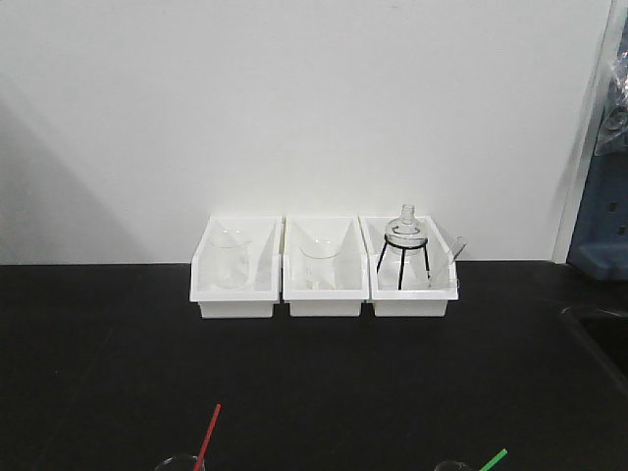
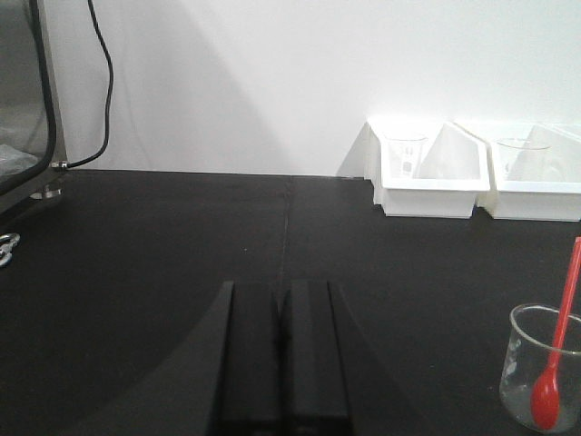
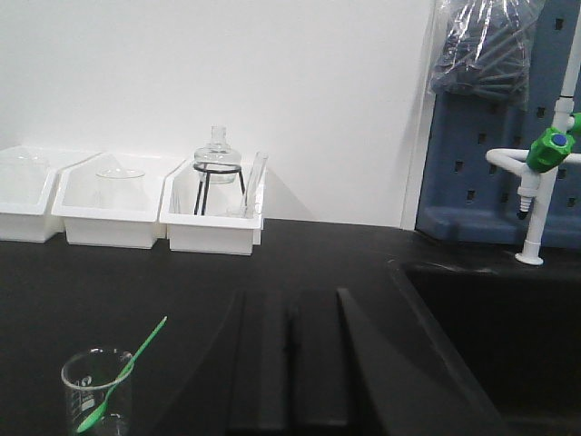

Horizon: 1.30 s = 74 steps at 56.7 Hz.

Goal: Sort red and green spoons into left cabinet

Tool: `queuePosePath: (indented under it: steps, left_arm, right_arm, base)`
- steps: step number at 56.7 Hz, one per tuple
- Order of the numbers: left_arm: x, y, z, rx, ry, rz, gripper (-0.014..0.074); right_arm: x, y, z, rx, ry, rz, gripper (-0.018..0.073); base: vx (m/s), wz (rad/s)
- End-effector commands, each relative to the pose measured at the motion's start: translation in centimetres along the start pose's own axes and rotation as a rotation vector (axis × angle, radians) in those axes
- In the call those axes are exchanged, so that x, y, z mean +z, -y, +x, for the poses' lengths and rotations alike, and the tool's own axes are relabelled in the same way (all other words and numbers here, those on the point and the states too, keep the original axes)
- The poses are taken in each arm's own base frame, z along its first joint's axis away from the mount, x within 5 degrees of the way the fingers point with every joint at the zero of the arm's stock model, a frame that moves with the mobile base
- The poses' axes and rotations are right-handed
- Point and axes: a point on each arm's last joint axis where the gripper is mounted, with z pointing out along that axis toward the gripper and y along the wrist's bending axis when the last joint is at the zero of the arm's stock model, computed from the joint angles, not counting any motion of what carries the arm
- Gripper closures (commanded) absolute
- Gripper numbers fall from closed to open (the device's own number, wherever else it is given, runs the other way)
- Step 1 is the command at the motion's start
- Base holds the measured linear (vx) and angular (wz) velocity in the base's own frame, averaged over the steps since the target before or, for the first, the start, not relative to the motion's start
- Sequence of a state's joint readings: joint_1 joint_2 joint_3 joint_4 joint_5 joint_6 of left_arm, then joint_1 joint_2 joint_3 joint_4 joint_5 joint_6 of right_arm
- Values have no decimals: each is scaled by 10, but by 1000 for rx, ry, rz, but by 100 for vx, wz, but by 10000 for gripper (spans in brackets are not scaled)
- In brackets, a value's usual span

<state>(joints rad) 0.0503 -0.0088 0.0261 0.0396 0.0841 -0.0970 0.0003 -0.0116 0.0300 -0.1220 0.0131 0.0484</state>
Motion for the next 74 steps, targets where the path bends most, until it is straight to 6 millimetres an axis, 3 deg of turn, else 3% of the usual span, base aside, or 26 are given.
queuePosePath:
  steps: [1, 66, 74]
  left_arm:
    - [-2, 1, -9, -16, 97, 10, 603]
    - [-2, 1, -9, -23, 100, 10, 603]
    - [-4, 2, -22, -23, 210, 21, 603]
  right_arm:
    - [-1, -1, -4, 2, 77, -4, 568]
    - [-1, 0, -1, 13, 38, -2, 568]
    - [-1, 0, -5, 21, 76, -4, 568]
  base:
    - [0, 0]
    - [0, 0]
    - [0, 0]
